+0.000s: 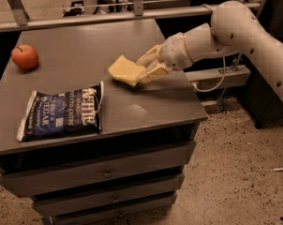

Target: Move sponge near blue chip bag

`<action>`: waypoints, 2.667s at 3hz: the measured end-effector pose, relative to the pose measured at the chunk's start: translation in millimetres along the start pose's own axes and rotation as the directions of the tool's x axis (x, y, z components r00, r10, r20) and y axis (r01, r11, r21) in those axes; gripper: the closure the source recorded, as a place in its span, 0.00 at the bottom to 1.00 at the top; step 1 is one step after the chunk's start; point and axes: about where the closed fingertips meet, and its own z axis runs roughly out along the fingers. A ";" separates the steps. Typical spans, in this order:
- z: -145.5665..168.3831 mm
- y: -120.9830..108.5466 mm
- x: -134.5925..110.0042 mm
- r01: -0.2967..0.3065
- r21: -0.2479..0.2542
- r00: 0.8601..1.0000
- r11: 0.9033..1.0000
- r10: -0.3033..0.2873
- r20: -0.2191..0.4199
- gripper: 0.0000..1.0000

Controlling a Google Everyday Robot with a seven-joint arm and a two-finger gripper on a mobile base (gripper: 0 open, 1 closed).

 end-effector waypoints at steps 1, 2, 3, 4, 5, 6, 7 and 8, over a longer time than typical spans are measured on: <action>8.1 12.1 -4.7 0.045 -0.064 0.999 0.997 -0.046 -0.009 0.53; 12.8 19.2 -8.9 0.079 -0.113 0.997 0.990 -0.081 -0.013 0.30; 15.0 23.9 -11.2 0.100 -0.143 0.995 0.985 -0.103 -0.016 0.06; 14.3 27.6 -12.3 0.114 -0.163 0.993 0.980 -0.118 -0.018 0.00; 11.7 26.9 -11.1 0.112 -0.159 0.993 0.981 -0.116 -0.015 0.00; -25.3 5.2 11.3 0.039 -0.040 0.999 0.998 -0.038 0.037 0.00; -78.5 -24.5 34.9 -0.036 0.124 0.997 0.992 0.026 0.076 0.00; -91.8 -31.9 39.8 -0.051 0.163 0.996 0.985 0.037 0.085 0.00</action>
Offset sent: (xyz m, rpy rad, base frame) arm -0.0257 0.0188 -0.0030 -0.0890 -0.0089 0.1932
